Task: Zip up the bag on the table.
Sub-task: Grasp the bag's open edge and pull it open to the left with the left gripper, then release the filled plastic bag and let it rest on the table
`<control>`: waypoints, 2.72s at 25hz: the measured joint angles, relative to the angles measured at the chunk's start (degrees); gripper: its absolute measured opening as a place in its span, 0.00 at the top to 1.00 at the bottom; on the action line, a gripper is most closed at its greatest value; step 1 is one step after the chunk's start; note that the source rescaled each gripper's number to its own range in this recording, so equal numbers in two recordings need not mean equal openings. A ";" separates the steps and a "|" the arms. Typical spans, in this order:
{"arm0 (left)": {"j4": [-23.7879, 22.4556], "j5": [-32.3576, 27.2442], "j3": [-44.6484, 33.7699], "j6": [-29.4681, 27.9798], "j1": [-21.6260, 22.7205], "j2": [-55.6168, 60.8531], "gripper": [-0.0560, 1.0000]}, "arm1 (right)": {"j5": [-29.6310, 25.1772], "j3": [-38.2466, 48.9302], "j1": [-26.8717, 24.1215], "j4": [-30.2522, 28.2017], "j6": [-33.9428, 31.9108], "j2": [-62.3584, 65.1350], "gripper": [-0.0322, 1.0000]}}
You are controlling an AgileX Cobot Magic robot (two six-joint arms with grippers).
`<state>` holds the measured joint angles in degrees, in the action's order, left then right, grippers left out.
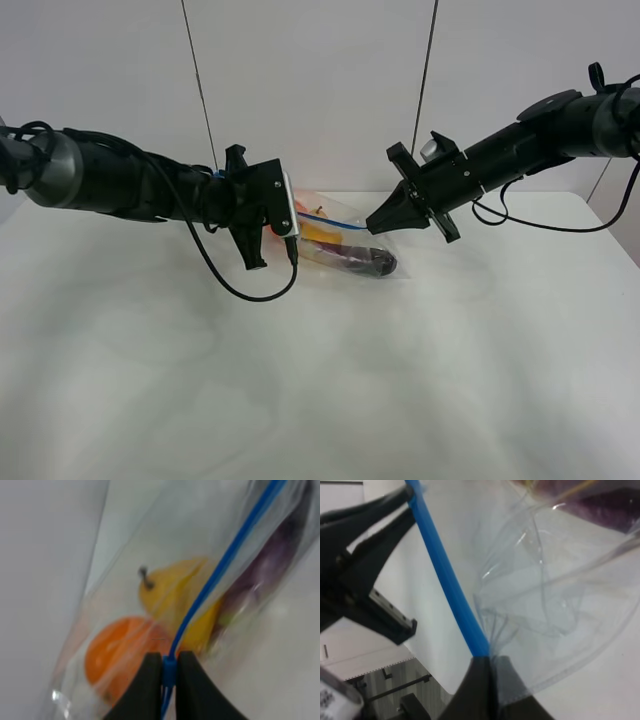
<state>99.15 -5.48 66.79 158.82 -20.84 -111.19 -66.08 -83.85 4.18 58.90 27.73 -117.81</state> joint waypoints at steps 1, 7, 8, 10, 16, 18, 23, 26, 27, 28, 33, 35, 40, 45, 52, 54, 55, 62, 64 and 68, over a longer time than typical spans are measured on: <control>0.00 -0.26 0.00 0.74 0.79 0.12 0.95 | 0.00 0.00 0.00 0.04 0.00 0.00 0.97; -0.06 -1.44 0.55 5.55 6.28 1.82 0.95 | -0.14 0.00 0.00 0.26 0.00 0.00 0.97; -0.06 -1.52 0.78 5.82 7.10 1.82 0.95 | -0.19 0.00 0.00 0.30 0.00 0.00 0.97; -0.06 -1.63 1.20 6.09 8.36 1.89 0.95 | -0.43 0.00 0.00 0.37 0.00 0.05 0.97; -0.16 -2.27 1.47 6.35 11.73 1.94 0.95 | -0.98 0.00 0.00 0.42 0.00 0.05 0.97; -0.16 -2.27 1.47 6.42 12.89 1.94 0.95 | -1.02 0.00 0.00 0.29 0.00 0.05 0.97; -0.16 -1.37 1.49 6.48 14.80 1.94 0.95 | -1.18 0.00 0.00 -0.10 0.00 0.05 0.97; -0.16 -1.37 1.49 6.81 14.80 1.94 0.95 | -1.23 0.00 0.00 -0.15 0.00 0.05 0.97; -0.16 -1.37 1.49 6.88 14.80 1.94 0.95 | -1.23 0.00 0.00 -0.15 0.00 0.05 0.97; -0.16 -1.37 1.49 6.93 14.80 1.94 0.95 | -1.23 0.00 0.00 -0.15 0.00 0.05 0.97; -0.16 -2.37 1.49 6.93 14.80 1.94 0.92 | -1.28 0.00 0.00 -0.45 0.00 0.05 0.97; -0.11 -3.61 1.49 6.93 15.09 1.94 0.83 | -1.51 0.00 0.00 -1.21 0.00 0.05 0.97; -0.11 -6.74 1.61 6.88 16.18 1.82 0.25 | -1.90 0.00 0.00 -1.83 0.00 0.05 0.97; -0.11 -7.38 1.79 5.53 20.69 1.32 0.03 | -1.94 0.00 0.00 -1.90 0.00 0.05 0.97; -0.11 -6.75 5.45 -21.66 26.54 1.26 0.00 | -1.94 0.00 0.00 -1.97 0.00 0.05 0.97; -0.11 -5.91 6.37 -34.34 27.22 1.26 0.00 | -1.94 0.00 0.00 -1.97 0.00 0.05 0.97; -0.06 -5.61 6.56 -40.06 27.46 1.32 0.00 | -1.94 0.00 0.00 -1.97 0.00 0.05 0.97; -0.11 -12.38 6.63 -64.33 27.54 3.62 0.00 | -1.94 0.00 0.00 -1.97 0.00 0.05 0.97; -0.32 -18.40 6.63 -70.85 27.54 3.82 0.00 | -1.94 0.00 0.00 -1.97 0.00 0.05 0.97; -9.68 -29.15 6.74 -85.02 27.54 3.82 0.00 | -2.08 0.00 0.00 -1.92 0.00 0.05 0.97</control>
<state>89.48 -34.63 73.53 73.81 6.69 -107.36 -68.16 -83.85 4.18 56.98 27.73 -117.76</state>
